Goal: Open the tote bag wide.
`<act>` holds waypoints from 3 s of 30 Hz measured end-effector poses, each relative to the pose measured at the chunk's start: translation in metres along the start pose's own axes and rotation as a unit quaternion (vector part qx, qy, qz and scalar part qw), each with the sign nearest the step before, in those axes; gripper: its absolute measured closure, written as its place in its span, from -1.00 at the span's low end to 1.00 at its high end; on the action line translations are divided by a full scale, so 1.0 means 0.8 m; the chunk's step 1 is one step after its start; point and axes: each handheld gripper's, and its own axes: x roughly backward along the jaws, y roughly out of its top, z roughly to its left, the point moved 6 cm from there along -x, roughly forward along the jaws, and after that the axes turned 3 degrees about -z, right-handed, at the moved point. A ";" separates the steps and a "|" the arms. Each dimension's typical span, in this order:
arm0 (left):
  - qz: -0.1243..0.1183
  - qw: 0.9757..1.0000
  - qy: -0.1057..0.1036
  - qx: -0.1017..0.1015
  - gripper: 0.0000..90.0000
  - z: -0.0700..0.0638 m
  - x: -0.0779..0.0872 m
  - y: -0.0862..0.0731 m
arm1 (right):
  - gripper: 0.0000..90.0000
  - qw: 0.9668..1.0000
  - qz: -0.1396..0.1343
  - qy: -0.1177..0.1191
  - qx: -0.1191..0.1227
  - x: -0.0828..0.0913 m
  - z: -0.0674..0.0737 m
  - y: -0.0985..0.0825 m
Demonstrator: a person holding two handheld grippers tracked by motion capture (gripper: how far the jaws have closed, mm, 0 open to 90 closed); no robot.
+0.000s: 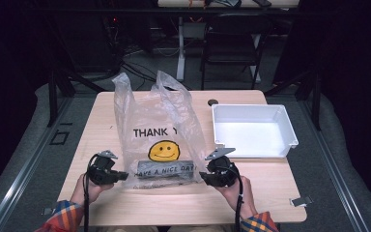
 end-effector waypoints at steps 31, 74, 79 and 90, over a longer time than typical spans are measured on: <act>-0.067 0.997 0.032 0.006 -0.14 -0.002 0.040 0.039 | 1.00 1.000 0.009 -0.019 0.011 -0.019 0.002 -0.009; -0.001 0.999 0.009 -0.036 1.00 -0.021 0.005 0.016 | 1.00 0.996 0.086 -0.020 -0.021 -0.037 -0.011 -0.035; 0.012 0.997 0.042 -0.062 1.00 -0.022 -0.004 0.019 | 1.00 0.994 0.099 -0.008 -0.036 -0.042 -0.007 -0.040; 0.023 0.989 0.120 -0.078 1.00 0.003 -0.018 0.029 | 0.92 0.993 0.114 0.019 -0.034 -0.047 0.009 -0.042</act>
